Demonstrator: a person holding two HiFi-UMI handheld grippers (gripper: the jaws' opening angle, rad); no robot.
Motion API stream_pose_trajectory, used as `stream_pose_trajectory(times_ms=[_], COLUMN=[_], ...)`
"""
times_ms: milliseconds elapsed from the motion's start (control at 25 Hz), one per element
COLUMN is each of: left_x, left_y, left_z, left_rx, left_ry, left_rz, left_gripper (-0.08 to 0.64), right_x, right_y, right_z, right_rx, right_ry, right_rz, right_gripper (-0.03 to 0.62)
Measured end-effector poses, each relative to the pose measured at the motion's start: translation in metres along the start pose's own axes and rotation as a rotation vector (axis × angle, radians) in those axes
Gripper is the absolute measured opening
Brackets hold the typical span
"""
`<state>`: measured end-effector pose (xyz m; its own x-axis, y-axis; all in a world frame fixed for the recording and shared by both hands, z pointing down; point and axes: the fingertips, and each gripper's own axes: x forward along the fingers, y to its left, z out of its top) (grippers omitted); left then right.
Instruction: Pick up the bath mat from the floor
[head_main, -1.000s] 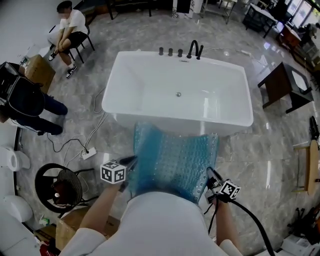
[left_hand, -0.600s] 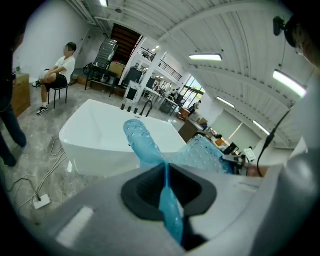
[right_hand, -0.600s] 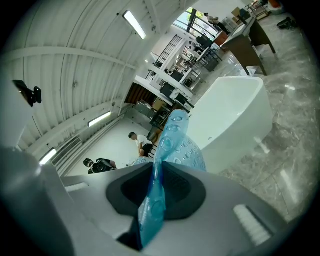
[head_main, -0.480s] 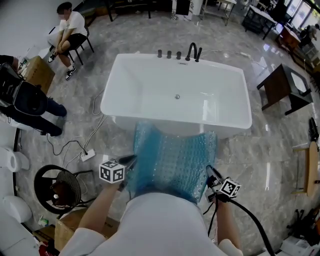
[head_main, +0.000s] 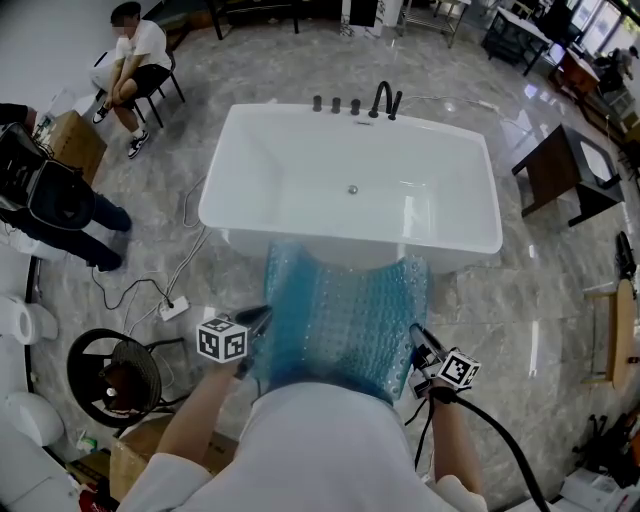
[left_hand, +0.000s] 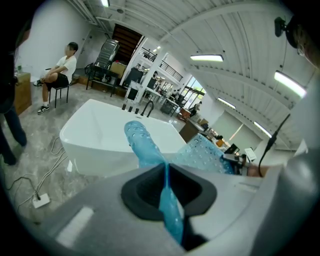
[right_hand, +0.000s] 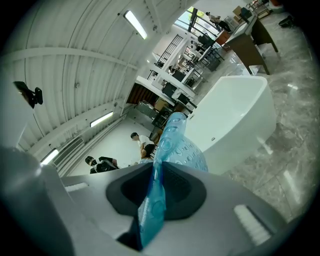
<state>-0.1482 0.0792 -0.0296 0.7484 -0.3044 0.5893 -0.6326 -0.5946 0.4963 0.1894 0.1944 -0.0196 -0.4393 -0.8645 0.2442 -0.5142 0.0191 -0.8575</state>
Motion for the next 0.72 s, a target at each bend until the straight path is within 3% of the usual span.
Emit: stream_pose_trajectory(times_ms=[720], left_x=[0.005], left_y=[0.021], left_z=[0.005], left_rx=[-0.001], left_ry=[0.012], left_rz=[0.015], left_gripper=[0.031], right_x=[0.015], right_y=[-0.008], right_z=[-0.002], right_rx=[-0.045], right_ry=[0.053], right_rz=[-0.039], right_gripper=[0.057])
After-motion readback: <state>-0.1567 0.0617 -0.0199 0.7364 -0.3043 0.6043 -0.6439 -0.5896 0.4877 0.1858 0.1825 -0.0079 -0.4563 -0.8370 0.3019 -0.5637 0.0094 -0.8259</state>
